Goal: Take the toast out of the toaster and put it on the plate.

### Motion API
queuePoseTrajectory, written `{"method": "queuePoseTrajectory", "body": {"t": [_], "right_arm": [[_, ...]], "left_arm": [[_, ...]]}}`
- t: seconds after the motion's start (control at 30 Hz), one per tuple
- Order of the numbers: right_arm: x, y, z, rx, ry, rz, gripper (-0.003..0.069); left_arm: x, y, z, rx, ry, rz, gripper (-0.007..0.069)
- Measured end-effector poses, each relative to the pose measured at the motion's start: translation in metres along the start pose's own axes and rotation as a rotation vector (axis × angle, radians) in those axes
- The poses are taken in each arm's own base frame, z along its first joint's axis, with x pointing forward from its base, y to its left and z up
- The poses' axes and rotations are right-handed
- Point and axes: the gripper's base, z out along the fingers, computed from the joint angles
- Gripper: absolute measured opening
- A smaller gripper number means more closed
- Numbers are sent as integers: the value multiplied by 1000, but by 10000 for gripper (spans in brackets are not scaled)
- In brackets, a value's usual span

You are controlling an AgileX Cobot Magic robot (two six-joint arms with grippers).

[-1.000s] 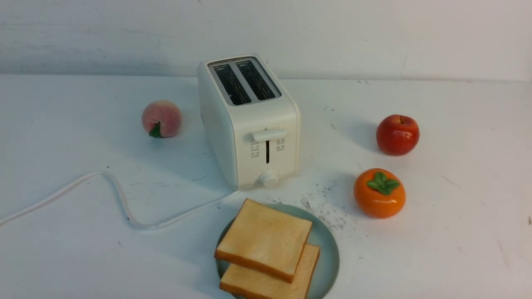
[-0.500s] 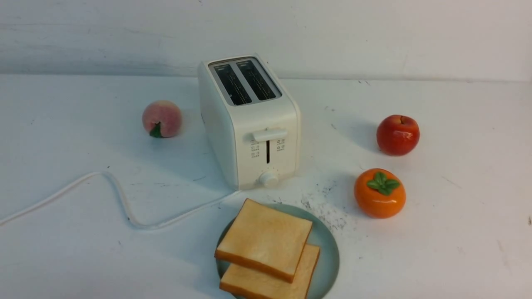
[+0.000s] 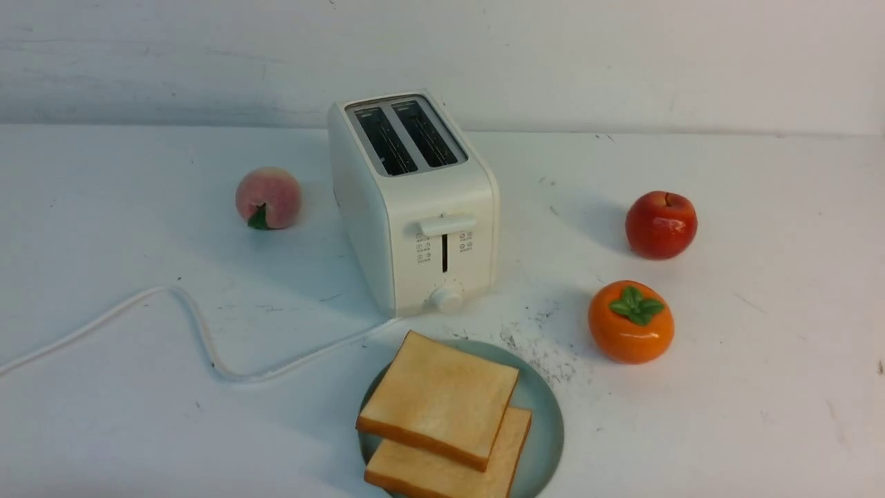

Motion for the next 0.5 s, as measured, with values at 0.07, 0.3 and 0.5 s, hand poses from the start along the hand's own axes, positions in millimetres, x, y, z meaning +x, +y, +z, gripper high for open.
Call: {"method": "queuePoseTrajectory", "body": {"t": [0.07,0.3,0.5], "right_arm": [[0,0,0,0,1,0,96],[0,0,0,0,0,0,104],[0,0,0,0,0,0,106]], "left_arm": [[3,0,-1,15,23,6,36],[10,1,-2,17,92,15,39],[10,1,-2,17,92,15,51]]}}
